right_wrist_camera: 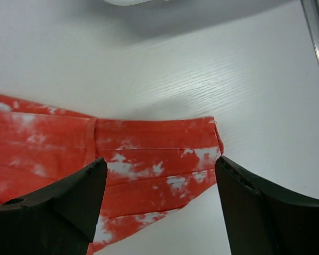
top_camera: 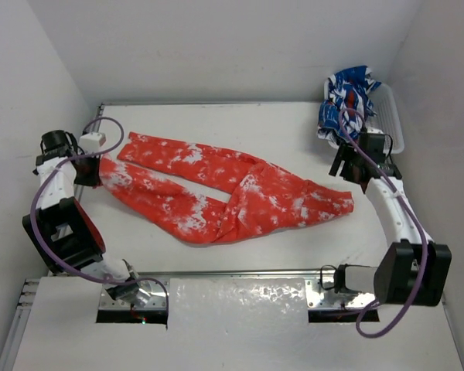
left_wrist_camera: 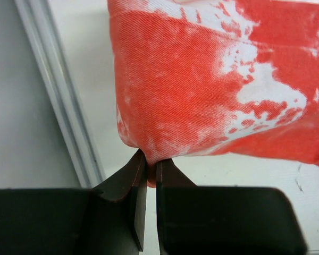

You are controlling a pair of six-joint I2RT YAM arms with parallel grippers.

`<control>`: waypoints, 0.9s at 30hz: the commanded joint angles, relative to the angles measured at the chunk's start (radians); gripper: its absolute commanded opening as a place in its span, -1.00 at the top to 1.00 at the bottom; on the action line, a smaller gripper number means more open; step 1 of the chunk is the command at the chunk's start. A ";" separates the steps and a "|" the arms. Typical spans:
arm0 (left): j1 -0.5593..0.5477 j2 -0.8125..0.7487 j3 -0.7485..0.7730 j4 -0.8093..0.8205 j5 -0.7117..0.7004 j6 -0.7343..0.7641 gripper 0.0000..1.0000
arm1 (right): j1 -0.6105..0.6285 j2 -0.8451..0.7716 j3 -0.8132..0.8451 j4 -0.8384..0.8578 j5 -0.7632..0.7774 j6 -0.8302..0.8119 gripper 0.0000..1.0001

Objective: Fold and stack the trousers
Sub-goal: Flatten the trousers out

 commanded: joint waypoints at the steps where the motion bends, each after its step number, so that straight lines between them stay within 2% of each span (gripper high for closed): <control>1: -0.022 -0.058 -0.045 -0.019 0.044 0.043 1.00 | 0.003 0.021 0.095 0.026 0.023 0.000 -0.50; 2: -0.028 -0.066 -0.055 -0.016 0.031 0.045 1.00 | 0.023 0.021 0.124 0.026 0.048 -0.009 -0.38; 5: -0.042 -0.075 -0.081 -0.005 0.007 0.036 1.00 | 0.197 0.059 0.208 0.002 0.149 -0.075 -0.14; 6: -0.040 -0.077 -0.086 -0.002 0.007 0.031 1.00 | 0.286 0.085 0.231 -0.006 0.145 -0.070 -0.12; 8: -0.042 -0.080 -0.093 0.003 0.007 0.020 1.00 | 0.346 0.198 0.297 -0.024 0.081 -0.025 -0.12; 12: -0.045 -0.080 -0.095 0.001 0.000 0.008 1.00 | 0.438 0.447 0.492 -0.107 0.076 0.130 -0.32; 16: -0.045 -0.080 -0.102 0.000 -0.026 0.020 1.00 | 0.484 0.622 0.584 -0.074 0.063 0.224 -0.45; 22: -0.045 -0.089 -0.139 0.009 -0.050 0.011 1.00 | 0.534 0.863 0.774 -0.142 0.037 0.253 -0.46; 27: -0.045 -0.097 -0.156 0.044 -0.104 -0.016 1.00 | 0.557 0.946 0.793 -0.209 0.030 0.249 -0.43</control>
